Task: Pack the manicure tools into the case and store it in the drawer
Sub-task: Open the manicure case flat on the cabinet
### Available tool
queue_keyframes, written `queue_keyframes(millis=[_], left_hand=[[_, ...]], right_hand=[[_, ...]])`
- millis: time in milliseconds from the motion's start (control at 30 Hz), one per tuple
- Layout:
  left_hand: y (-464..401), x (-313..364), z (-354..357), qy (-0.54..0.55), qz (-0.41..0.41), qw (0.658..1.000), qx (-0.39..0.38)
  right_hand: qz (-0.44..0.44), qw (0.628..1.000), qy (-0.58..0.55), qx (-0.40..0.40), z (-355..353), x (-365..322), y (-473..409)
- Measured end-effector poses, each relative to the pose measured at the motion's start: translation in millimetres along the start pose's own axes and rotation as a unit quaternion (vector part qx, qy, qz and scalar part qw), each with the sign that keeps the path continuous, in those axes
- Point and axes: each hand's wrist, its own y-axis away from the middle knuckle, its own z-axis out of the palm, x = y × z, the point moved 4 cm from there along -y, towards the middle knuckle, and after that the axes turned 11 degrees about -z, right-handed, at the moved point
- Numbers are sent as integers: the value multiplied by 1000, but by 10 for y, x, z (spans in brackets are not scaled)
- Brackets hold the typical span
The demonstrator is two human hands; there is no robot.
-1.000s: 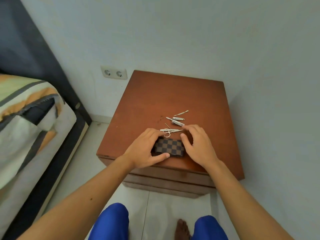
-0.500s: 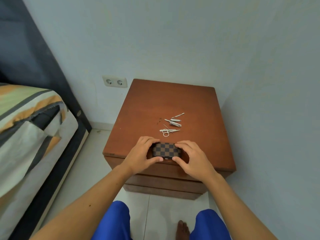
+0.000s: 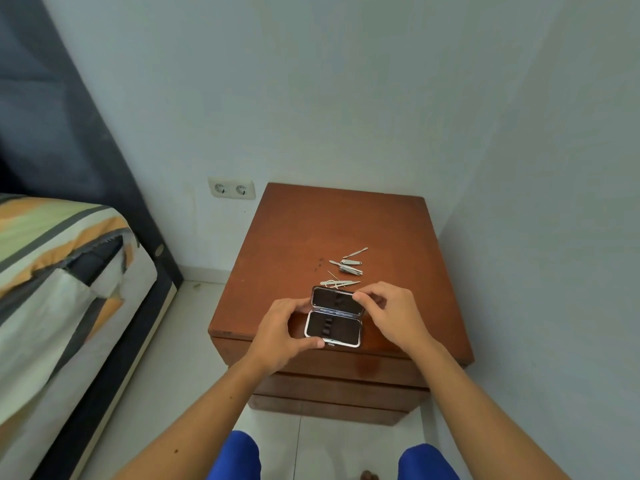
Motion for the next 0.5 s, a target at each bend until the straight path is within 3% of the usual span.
queue_keyframes(millis=[300, 500], left_hand=[[70, -32, 59, -2, 26, 1000, 1], [82, -38, 70, -35, 29, 999, 5]], right_hand=[[110, 993, -20, -26, 203, 261, -251], [108, 994, 14, 12, 298, 281, -216]])
